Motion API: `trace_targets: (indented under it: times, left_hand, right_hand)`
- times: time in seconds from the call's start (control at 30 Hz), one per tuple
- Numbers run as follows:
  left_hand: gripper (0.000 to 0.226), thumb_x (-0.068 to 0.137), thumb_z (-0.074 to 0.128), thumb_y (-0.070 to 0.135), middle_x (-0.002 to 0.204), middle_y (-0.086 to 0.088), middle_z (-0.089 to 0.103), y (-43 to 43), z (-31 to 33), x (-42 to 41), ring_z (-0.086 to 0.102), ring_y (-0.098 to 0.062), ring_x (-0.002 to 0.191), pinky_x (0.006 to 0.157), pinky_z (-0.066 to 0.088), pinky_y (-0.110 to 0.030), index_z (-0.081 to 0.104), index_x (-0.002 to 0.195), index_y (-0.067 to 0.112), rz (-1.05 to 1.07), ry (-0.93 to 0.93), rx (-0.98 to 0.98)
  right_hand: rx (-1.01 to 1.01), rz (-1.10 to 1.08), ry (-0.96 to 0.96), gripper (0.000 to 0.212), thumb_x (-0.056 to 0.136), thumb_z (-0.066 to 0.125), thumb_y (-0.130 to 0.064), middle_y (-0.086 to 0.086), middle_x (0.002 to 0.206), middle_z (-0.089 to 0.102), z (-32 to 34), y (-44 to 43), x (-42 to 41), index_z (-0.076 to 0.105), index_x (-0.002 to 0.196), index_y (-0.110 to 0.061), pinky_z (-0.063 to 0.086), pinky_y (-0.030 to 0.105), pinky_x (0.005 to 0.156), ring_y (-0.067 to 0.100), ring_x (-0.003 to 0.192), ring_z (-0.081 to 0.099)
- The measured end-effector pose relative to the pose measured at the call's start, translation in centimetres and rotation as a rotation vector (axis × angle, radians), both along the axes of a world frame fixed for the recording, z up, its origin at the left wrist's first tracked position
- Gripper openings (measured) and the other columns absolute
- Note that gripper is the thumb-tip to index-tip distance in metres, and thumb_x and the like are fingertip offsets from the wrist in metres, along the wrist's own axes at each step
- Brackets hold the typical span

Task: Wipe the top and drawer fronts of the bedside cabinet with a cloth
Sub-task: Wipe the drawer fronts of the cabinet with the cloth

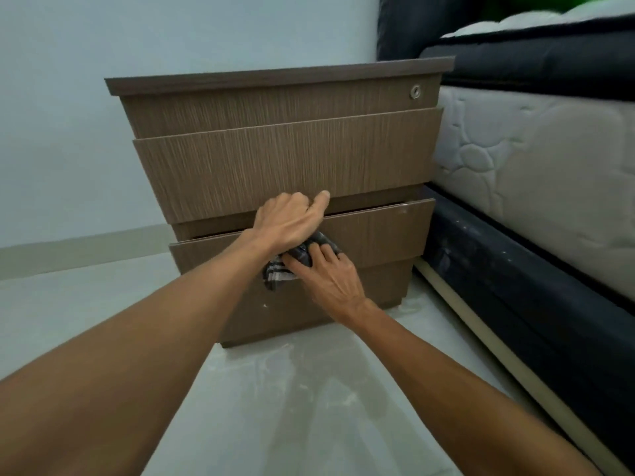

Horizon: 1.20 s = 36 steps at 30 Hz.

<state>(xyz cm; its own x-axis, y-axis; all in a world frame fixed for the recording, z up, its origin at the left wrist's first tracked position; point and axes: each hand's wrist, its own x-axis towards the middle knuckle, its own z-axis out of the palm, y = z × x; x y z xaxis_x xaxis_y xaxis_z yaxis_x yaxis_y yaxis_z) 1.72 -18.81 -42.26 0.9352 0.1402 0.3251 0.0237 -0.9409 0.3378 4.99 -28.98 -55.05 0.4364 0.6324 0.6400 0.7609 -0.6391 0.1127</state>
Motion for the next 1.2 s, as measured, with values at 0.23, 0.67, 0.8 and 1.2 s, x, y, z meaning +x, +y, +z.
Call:
trace_targets:
  times: [0.23, 0.67, 0.8, 1.2]
  left_hand:
    - [0.057, 0.098, 0.025, 0.054, 0.072, -0.010, 0.060, -0.5, -0.4, 0.3, 0.056, -0.031, 0.072, 0.069, 0.040, -0.039, 0.052, 0.060, 0.020, 0.109, -0.082, 0.035]
    - [0.061, 0.099, 0.025, 0.053, 0.060, -0.002, 0.053, -0.4, -0.5, 0.6, 0.051, -0.021, 0.061, 0.065, 0.036, -0.035, 0.073, 0.101, 0.016, 0.120, -0.088, 0.118]
    - [0.063, 0.099, 0.024, 0.053, 0.057, -0.001, 0.051, -0.4, -0.6, 0.5, 0.050, -0.020, 0.058, 0.063, 0.035, -0.034, 0.072, 0.089, 0.014, 0.112, -0.087, 0.113]
    - [0.059, 0.098, 0.025, 0.051, 0.075, -0.008, 0.062, -0.5, -0.9, 0.5, 0.057, -0.029, 0.073, 0.068, 0.035, -0.036, 0.070, 0.085, 0.014, 0.147, -0.117, 0.146]
  right_hand:
    - [0.185, -0.142, 0.155, 0.061, 0.084, 0.068, -0.025, 0.012, 0.102, 0.048, 0.2, -5.4, 3.2, 0.032, 0.134, -0.030, 0.052, 0.037, 0.052, 0.028, 0.084, 0.051]
    - [0.950, -0.381, 0.465, 0.052, 0.099, 0.043, -0.029, 0.018, 0.130, 0.043, 1.7, -9.3, 6.9, 0.019, 0.145, -0.029, 0.049, 0.029, 0.065, 0.025, 0.092, 0.056]
    - [1.374, -0.592, 0.883, 0.046, 0.101, 0.043, -0.018, 0.017, 0.126, 0.053, 1.7, -11.2, 8.4, 0.025, 0.144, -0.021, 0.041, 0.028, 0.062, 0.015, 0.075, 0.051]
    - [1.252, -0.364, 0.773, 0.040, 0.096, 0.051, -0.016, 0.011, 0.116, 0.053, -0.3, -3.6, 2.3, 0.034, 0.132, -0.017, 0.041, 0.021, 0.061, 0.016, 0.085, 0.055]
